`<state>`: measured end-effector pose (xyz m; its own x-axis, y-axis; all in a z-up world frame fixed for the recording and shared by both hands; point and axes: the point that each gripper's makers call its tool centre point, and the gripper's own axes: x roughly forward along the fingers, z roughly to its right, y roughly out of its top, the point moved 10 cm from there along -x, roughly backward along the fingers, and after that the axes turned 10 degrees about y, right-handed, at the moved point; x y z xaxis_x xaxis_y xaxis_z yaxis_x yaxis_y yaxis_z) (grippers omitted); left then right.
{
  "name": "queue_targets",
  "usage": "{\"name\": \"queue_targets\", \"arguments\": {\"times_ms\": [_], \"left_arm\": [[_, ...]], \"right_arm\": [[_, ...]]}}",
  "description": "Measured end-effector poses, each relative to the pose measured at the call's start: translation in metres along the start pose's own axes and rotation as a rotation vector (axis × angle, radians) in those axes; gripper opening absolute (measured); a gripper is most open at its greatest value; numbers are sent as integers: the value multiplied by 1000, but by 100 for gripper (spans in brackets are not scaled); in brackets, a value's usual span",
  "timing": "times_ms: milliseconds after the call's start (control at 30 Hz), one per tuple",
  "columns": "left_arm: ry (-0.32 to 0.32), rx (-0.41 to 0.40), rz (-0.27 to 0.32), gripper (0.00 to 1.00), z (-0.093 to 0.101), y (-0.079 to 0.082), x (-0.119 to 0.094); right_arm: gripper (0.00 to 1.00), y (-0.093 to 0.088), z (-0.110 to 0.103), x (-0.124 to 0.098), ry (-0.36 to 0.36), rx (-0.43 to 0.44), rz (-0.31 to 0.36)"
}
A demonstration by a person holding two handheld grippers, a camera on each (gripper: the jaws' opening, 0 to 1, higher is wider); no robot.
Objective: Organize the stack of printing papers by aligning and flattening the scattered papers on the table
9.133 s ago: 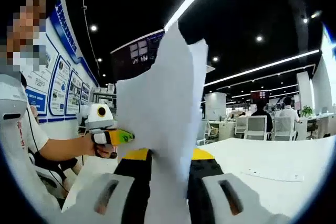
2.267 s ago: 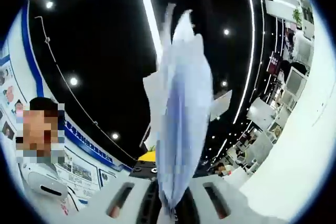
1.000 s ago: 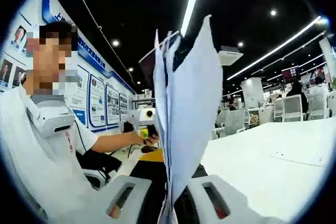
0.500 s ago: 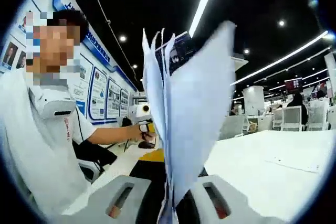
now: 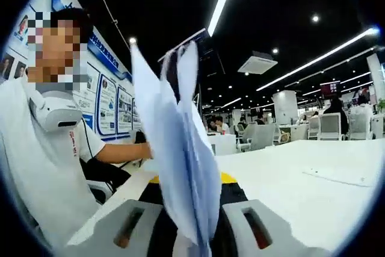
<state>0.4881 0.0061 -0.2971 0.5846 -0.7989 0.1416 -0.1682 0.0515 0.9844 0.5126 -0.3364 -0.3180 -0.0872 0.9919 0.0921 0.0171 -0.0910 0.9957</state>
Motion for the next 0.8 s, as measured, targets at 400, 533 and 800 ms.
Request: {"name": "queue_targets", "arguments": {"times_ms": [400, 533, 800], "left_arm": [[13, 9, 1, 23, 13, -5, 13], [16, 19, 6, 22, 18, -4, 8], [56, 38, 20, 23, 32, -5, 11]], "right_arm": [[24, 9, -6, -19, -99, -19, -32], [30, 5, -8, -29, -188, -14, -14], [39, -6, -18, -26, -488, -73, -8]]}}
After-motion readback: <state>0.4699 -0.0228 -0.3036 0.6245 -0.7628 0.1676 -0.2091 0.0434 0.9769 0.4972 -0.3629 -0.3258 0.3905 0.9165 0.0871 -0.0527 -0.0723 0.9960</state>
